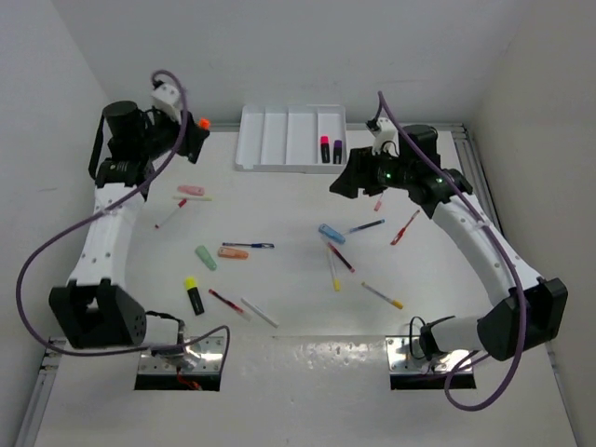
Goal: Sort the stationery into containers
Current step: Grab a piece of stationery with the left arm, then pass the stationery from the left arm to the right, then place the stationery into the container, then grab a piece of stationery with the left arm
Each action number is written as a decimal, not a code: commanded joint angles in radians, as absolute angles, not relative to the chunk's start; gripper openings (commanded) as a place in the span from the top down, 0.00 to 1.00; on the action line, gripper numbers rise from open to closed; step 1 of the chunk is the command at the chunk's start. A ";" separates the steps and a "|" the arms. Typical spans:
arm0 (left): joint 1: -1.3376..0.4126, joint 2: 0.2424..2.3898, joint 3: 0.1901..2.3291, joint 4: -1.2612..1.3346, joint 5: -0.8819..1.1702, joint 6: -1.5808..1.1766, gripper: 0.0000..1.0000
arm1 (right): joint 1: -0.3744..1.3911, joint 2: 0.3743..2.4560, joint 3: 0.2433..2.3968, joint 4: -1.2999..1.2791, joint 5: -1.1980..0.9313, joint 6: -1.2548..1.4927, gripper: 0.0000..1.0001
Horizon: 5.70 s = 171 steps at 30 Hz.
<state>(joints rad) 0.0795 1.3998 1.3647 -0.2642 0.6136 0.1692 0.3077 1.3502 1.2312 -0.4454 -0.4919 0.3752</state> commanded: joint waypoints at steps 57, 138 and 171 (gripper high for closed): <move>-0.009 1.155 1.078 0.195 0.617 -1.276 1.00 | 0.900 1.747 1.769 -0.201 0.140 0.318 0.74; 0.143 1.284 1.140 -0.362 0.175 -0.086 0.00 | 0.262 2.482 2.149 0.146 0.035 0.371 0.32; 0.167 1.239 0.753 -1.213 0.344 2.138 0.24 | 0.291 1.431 1.135 -0.400 -0.453 0.262 0.47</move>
